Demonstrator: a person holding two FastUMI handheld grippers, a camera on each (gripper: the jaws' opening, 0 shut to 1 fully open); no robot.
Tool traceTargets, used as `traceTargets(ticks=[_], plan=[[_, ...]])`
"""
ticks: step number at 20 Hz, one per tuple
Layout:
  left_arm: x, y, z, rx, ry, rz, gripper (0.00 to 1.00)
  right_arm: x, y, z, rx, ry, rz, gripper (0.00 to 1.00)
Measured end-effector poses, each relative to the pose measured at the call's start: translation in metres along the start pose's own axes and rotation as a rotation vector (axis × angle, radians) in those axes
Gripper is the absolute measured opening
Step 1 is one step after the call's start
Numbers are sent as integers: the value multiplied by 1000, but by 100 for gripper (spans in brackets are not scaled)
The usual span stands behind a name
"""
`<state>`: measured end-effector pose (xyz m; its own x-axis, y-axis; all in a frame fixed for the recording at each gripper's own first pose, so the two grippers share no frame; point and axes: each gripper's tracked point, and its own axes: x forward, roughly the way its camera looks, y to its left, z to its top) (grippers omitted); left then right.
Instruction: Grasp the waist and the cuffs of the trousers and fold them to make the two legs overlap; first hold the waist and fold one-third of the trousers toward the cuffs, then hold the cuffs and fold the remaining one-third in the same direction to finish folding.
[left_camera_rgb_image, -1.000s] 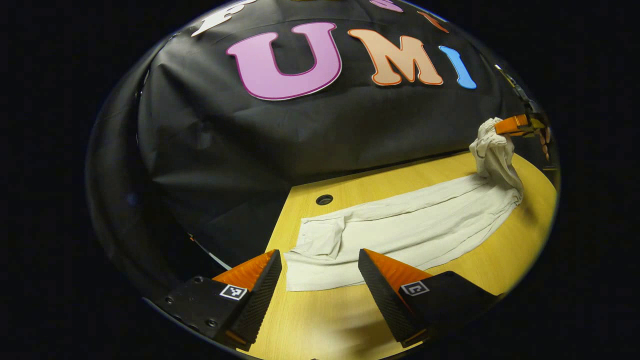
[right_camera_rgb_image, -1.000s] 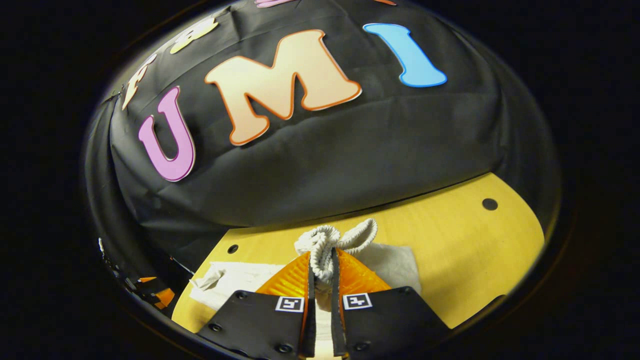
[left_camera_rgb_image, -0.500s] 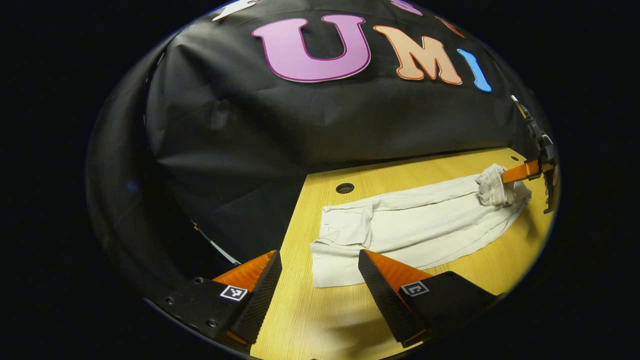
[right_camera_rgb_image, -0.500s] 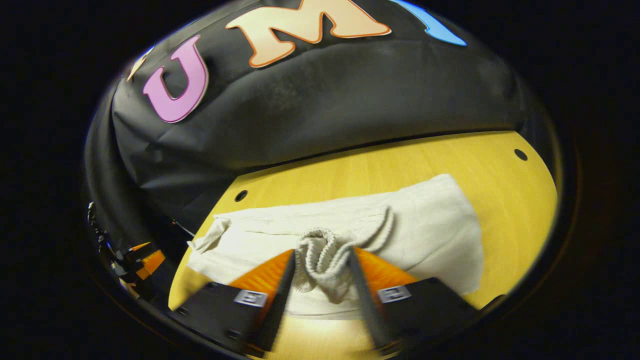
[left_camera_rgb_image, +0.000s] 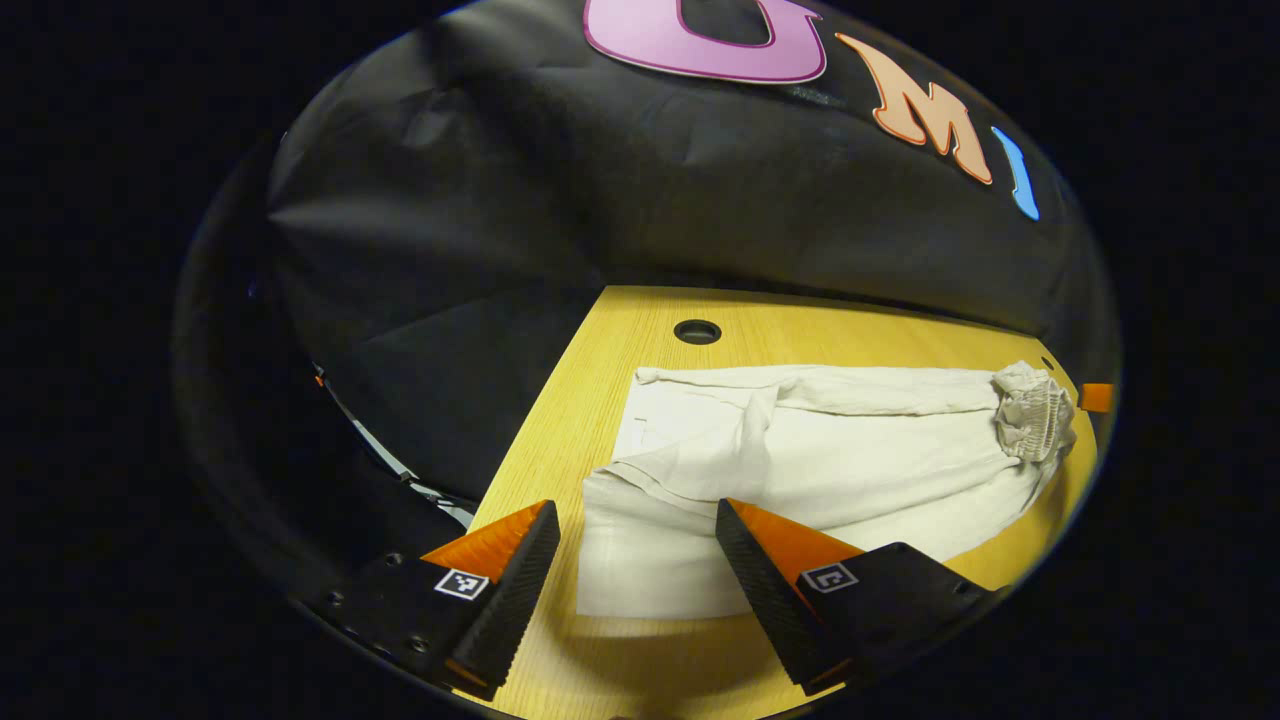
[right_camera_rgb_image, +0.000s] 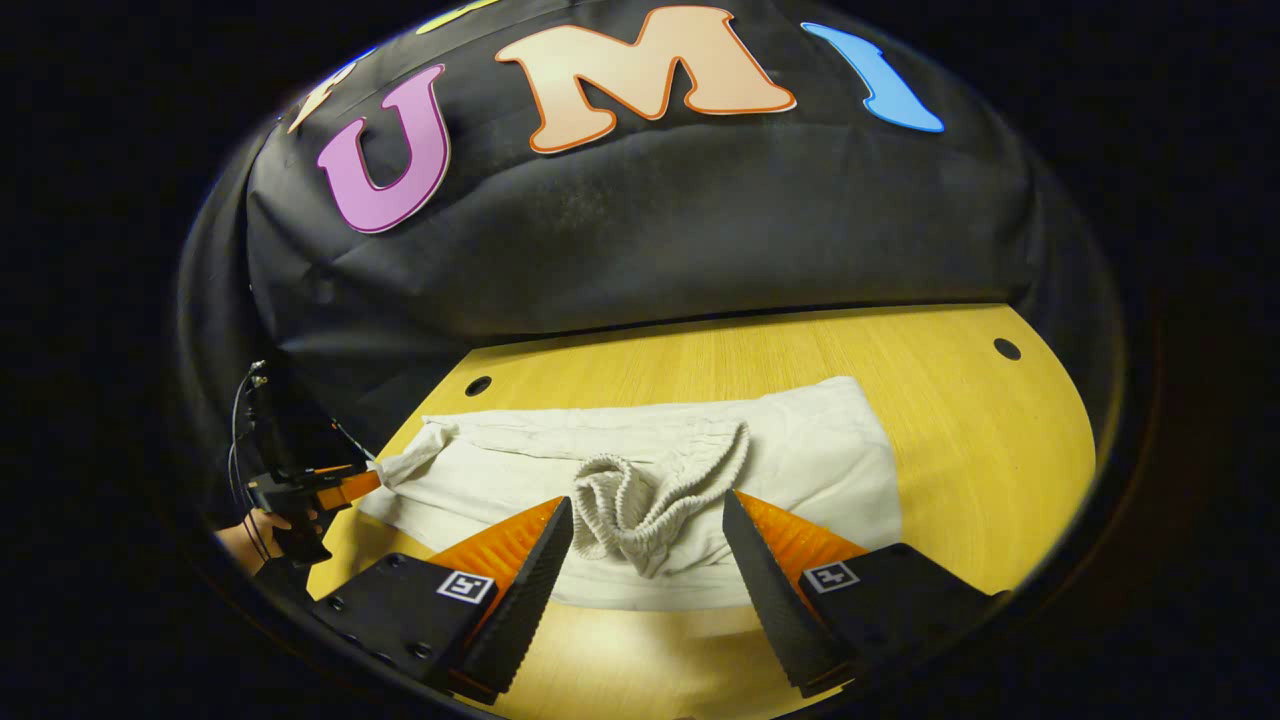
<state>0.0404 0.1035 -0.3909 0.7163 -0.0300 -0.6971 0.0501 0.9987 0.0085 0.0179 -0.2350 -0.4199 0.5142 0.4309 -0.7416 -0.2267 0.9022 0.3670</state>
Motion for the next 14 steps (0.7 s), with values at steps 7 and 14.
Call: traceTargets(ticks=[7,14], plan=[[16,-7,-22,-22,83,-16,92,-26,-26,5,-23,-23,-48,91],[21,-35,-17,-106,48,-68,24,-43,-44,-1,-10,-11,-59,91]])
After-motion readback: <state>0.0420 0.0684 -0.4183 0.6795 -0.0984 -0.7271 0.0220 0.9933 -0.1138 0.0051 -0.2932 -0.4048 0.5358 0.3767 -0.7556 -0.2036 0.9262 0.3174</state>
